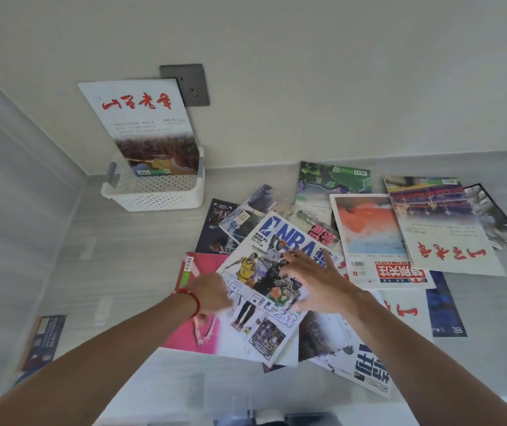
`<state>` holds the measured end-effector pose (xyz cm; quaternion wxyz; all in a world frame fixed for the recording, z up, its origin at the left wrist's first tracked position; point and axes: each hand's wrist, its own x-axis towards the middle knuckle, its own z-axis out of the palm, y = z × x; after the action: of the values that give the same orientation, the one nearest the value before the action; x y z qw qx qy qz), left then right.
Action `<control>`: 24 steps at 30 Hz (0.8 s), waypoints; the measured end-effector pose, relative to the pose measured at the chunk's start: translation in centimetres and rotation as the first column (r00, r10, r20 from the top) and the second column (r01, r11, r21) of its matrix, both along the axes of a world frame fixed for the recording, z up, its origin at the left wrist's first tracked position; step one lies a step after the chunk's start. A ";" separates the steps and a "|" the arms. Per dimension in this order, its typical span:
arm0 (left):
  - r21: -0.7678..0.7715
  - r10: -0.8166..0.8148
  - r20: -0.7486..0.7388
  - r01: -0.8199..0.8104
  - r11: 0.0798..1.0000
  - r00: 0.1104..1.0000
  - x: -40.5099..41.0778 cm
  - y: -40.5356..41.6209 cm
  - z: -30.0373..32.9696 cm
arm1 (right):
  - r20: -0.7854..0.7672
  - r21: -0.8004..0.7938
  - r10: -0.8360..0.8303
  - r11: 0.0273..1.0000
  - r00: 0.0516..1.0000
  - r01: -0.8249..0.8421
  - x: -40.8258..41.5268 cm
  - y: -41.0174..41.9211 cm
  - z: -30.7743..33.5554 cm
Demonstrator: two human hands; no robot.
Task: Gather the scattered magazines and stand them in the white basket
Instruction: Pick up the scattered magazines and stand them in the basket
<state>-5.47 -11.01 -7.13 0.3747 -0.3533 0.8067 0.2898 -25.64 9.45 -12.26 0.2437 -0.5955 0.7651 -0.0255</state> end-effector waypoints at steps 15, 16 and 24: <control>0.064 0.535 -0.338 -0.548 0.834 0.775 -1.6 4.2 -4.7 | 0.045 -0.007 -0.809 0.586 0.586 0.810 4.5 -1.0 2.0; 0.127 0.585 -0.310 -0.577 0.807 0.750 -1.7 3.7 -4.7 | 0.066 0.016 -0.845 0.532 0.530 0.847 4.5 -1.4 1.9; 0.352 0.626 -0.328 -0.524 0.776 0.707 1.5 0.2 -3.0 | 0.341 0.359 -0.873 0.464 0.349 0.810 1.2 -1.7 3.2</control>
<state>-3.98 -10.81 -10.17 0.1173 -0.4694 0.6765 0.5552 -24.47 7.78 -9.09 0.4142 -0.0727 0.8735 -0.2451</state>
